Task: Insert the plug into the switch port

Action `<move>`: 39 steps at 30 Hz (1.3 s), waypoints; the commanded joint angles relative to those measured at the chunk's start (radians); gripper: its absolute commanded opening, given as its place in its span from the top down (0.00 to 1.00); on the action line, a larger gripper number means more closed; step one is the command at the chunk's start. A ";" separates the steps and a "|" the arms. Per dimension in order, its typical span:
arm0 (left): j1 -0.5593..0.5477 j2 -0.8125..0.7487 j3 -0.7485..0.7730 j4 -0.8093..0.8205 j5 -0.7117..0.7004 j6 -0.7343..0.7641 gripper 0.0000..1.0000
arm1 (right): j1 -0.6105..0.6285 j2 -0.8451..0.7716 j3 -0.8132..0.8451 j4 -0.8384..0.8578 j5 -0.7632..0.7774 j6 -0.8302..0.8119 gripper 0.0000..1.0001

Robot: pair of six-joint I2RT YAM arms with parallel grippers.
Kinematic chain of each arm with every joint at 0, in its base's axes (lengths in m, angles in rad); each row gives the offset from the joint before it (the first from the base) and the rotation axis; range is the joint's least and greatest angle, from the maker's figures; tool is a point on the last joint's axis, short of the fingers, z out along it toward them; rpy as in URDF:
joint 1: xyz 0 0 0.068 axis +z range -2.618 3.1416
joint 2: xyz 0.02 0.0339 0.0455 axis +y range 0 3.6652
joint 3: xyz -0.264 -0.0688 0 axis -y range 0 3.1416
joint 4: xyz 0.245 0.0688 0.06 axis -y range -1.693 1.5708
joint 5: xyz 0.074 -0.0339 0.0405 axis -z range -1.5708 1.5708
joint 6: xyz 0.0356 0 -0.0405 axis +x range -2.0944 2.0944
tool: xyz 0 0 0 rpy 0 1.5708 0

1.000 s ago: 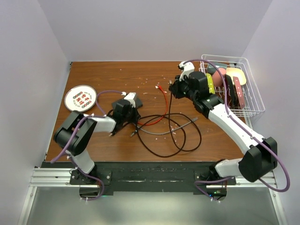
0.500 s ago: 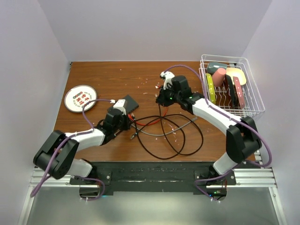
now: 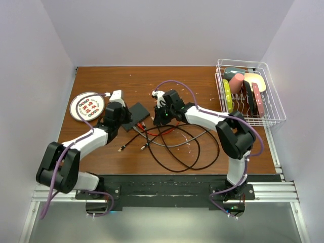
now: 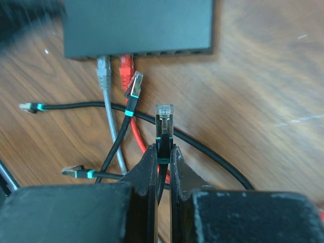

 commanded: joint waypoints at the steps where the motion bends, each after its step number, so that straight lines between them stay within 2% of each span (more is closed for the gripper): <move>1: 0.089 0.074 0.055 0.000 0.027 0.029 1.00 | 0.030 0.049 0.068 0.018 -0.053 0.018 1.00; 7: 0.155 0.129 0.037 -0.008 0.003 0.022 1.00 | 0.039 0.142 0.114 0.027 -0.047 0.044 1.00; 14: 0.210 0.198 0.029 0.006 0.052 0.010 1.00 | 0.047 0.251 0.219 -0.019 -0.070 0.054 1.00; 17: 0.216 0.228 0.027 0.017 0.065 0.006 1.00 | 0.047 0.274 0.232 -0.013 -0.117 0.055 1.00; 25: 0.219 0.259 0.026 0.044 0.090 0.003 1.00 | 0.053 0.222 0.164 0.116 -0.381 0.071 1.00; 27: 0.219 0.264 0.024 0.047 0.098 0.002 1.00 | 0.068 0.219 0.158 0.099 -0.397 0.068 1.00; 33: 0.219 0.267 0.029 0.049 0.104 0.003 1.00 | 0.120 0.256 0.209 -0.043 -0.306 -0.004 1.00; 38: 0.219 0.238 0.040 0.064 0.133 0.019 1.00 | 0.119 0.190 0.157 -0.030 -0.250 -0.008 1.00; 39: 0.219 0.232 0.049 0.069 0.131 0.025 0.96 | 0.119 0.173 0.154 -0.039 -0.202 -0.009 1.00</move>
